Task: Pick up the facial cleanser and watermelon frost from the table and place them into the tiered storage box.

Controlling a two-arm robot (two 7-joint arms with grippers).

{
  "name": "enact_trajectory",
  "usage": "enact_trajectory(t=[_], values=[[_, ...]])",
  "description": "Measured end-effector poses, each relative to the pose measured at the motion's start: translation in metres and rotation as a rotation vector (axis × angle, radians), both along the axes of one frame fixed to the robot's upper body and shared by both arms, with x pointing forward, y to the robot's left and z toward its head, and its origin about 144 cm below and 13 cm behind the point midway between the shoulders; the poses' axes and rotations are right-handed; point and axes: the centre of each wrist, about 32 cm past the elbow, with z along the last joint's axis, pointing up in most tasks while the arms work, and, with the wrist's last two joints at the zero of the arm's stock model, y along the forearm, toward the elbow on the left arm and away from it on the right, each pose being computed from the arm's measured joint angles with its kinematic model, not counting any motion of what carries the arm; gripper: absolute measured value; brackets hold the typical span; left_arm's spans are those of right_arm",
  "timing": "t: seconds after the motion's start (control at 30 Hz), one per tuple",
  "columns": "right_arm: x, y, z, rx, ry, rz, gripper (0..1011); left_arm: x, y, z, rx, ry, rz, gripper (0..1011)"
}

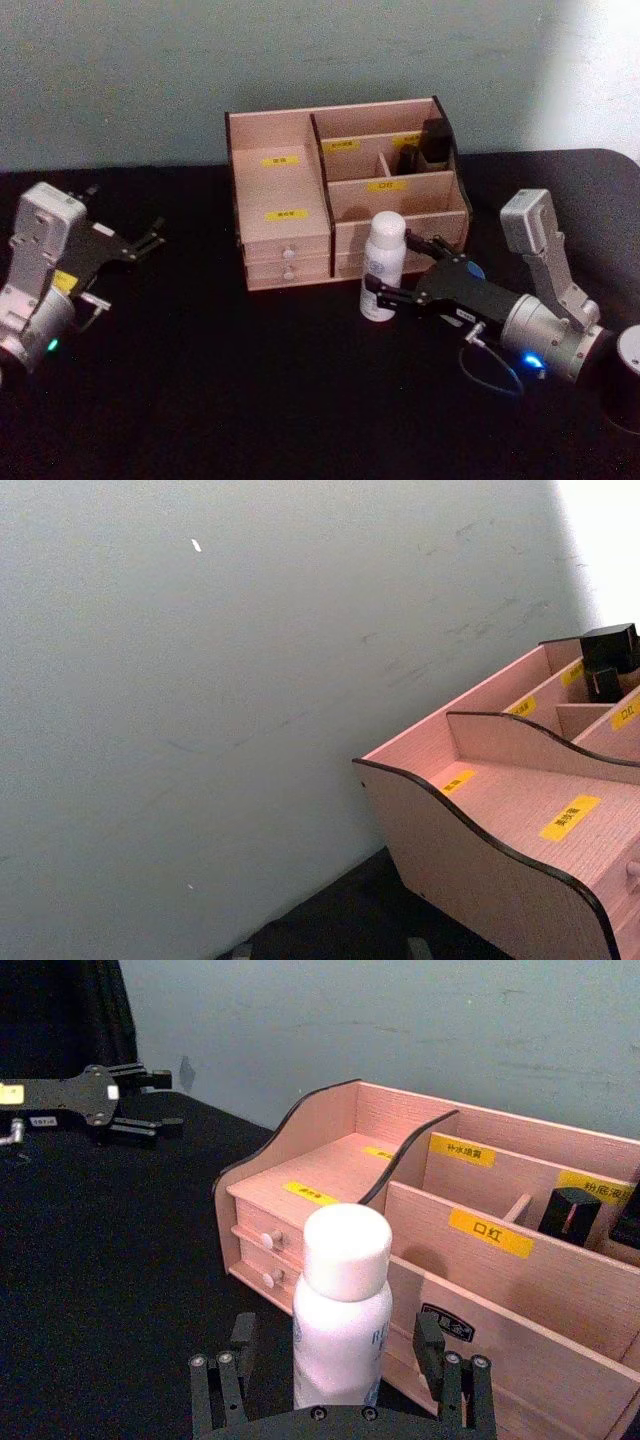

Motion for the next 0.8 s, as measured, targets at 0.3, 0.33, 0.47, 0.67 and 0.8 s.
enact_trajectory(t=[0.3,0.33,0.47,0.67,0.8], values=[[0.005,0.003,-0.003,0.007,0.015,-0.012,1002,0.0,0.0,0.0,0.0,0.0,0.0,1001],[0.006,0.004,-0.003,0.009,0.017,-0.014,1003,0.0,0.0,0.0,0.0,0.0,0.0,1001],[0.009,0.005,-0.003,0.012,0.024,-0.018,1002,0.0,0.0,0.0,0.0,0.0,0.0,1001],[0.011,0.006,-0.004,0.019,0.035,-0.018,1002,0.0,0.0,0.0,0.0,0.0,0.0,1001],[0.011,0.007,-0.003,0.019,0.038,-0.019,1002,0.0,0.0,0.0,0.0,0.0,0.0,1001]])
